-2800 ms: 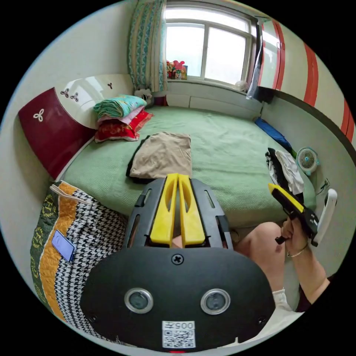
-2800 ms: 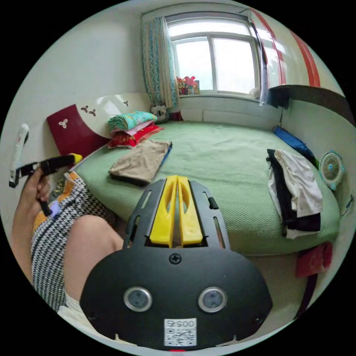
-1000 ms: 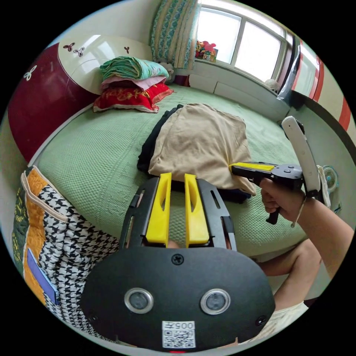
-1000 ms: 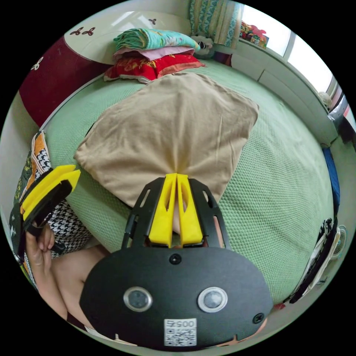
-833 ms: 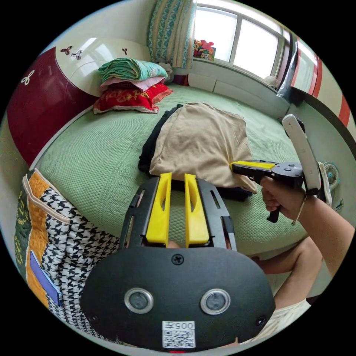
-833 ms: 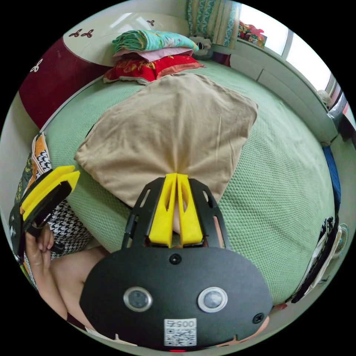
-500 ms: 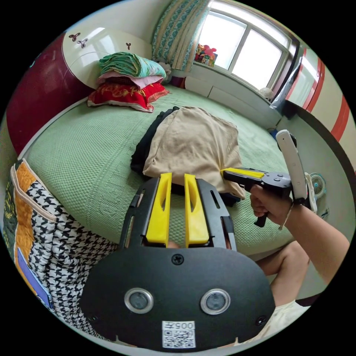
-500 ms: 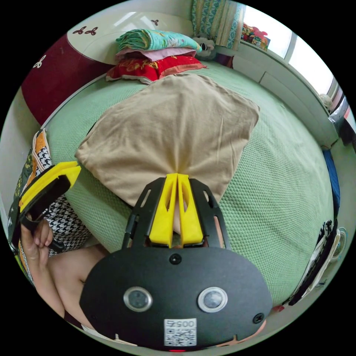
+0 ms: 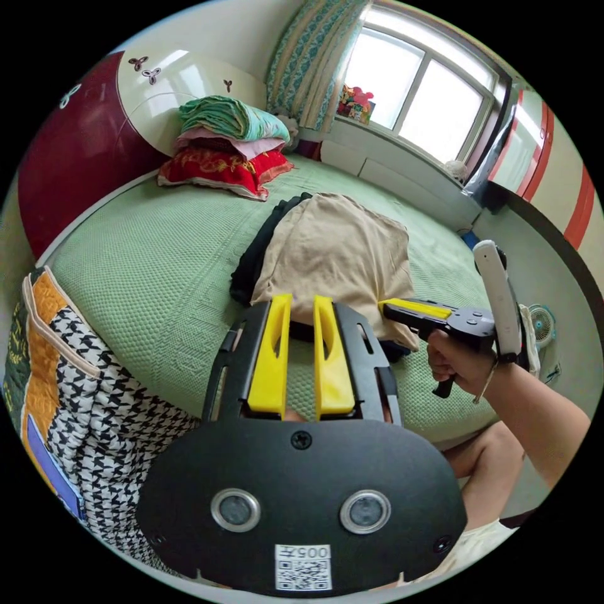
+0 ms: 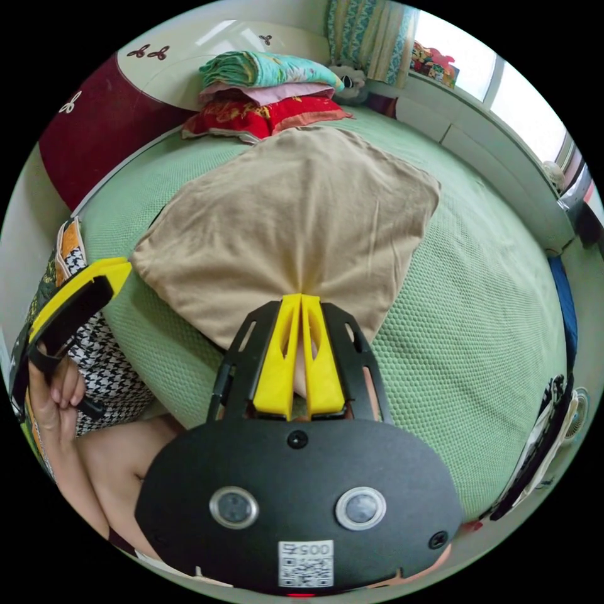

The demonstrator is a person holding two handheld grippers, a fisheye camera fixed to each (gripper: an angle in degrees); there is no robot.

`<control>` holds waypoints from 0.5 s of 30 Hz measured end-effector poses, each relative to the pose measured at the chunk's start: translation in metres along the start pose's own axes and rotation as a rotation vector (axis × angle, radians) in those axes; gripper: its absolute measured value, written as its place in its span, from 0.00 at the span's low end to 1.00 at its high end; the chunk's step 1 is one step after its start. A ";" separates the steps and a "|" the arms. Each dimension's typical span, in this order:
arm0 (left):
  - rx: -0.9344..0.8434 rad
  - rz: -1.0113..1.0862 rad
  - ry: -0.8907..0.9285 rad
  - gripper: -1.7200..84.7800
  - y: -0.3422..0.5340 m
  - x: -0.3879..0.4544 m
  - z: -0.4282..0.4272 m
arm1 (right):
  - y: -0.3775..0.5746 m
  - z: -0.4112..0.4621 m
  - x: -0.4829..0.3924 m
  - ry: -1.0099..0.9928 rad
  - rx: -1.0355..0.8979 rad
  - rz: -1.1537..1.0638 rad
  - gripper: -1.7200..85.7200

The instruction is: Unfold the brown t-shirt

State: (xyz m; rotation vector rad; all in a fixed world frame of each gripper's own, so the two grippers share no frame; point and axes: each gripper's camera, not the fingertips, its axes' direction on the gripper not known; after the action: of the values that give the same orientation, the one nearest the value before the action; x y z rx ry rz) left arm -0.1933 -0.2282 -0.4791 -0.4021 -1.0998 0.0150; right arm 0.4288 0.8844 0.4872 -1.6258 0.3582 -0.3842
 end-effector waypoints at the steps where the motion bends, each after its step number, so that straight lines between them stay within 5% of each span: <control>1: 0.003 -0.001 -0.021 0.10 -0.001 -0.001 -0.001 | 0.000 0.002 0.001 -0.012 0.001 0.004 0.01; 15: 0.009 -0.061 0.026 0.12 -0.007 -0.025 -0.005 | 0.012 0.010 -0.007 -0.025 0.011 -0.003 0.01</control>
State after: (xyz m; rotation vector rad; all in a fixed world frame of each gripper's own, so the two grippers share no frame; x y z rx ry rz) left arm -0.2016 -0.2414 -0.5001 -0.3592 -1.0855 -0.0393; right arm 0.4269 0.8952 0.4738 -1.6188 0.3344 -0.3672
